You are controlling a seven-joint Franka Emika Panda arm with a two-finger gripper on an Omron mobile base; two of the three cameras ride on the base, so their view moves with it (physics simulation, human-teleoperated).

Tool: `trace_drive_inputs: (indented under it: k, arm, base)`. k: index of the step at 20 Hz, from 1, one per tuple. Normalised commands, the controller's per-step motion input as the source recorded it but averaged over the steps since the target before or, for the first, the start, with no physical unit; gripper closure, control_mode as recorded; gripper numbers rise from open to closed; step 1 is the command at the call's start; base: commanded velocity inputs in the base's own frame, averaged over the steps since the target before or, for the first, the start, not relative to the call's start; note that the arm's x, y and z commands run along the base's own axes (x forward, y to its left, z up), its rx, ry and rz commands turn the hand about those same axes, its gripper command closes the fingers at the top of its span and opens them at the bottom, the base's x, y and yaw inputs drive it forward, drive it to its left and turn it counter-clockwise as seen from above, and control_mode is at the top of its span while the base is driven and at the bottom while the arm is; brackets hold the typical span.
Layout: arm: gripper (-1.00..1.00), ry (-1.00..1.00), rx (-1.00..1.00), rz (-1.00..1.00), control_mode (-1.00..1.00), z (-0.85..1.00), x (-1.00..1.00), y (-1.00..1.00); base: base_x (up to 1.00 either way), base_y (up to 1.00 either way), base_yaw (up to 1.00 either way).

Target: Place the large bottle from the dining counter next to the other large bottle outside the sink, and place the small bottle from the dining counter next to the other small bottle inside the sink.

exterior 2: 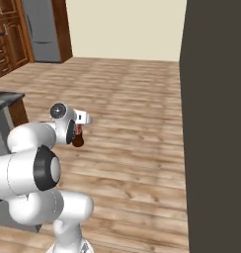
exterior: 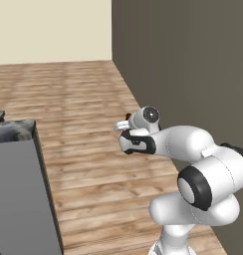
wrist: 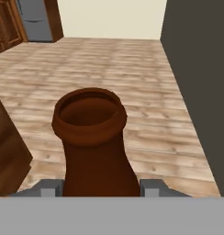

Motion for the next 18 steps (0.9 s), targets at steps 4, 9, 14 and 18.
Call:
trace_drive_inputs:
  k: [4,9,14,18]
  arm:
    - [1.0,0.0,0.0,0.0,1.0,0.0,0.0,0.0]
    - [1.0,0.0,0.0,0.0,1.0,0.0,0.0,0.0]
    - [1.0,0.0,0.0,0.0,1.0,0.0,0.0,0.0]
    - [1.0,0.0,0.0,0.0,1.0,0.0,0.0,0.0]
  base:
    - [0.89,-0.03,0.0]
    - [0.96,-0.04,0.0]
    - [0.9,0.0,0.0]
    - [1.0,0.0,0.0]
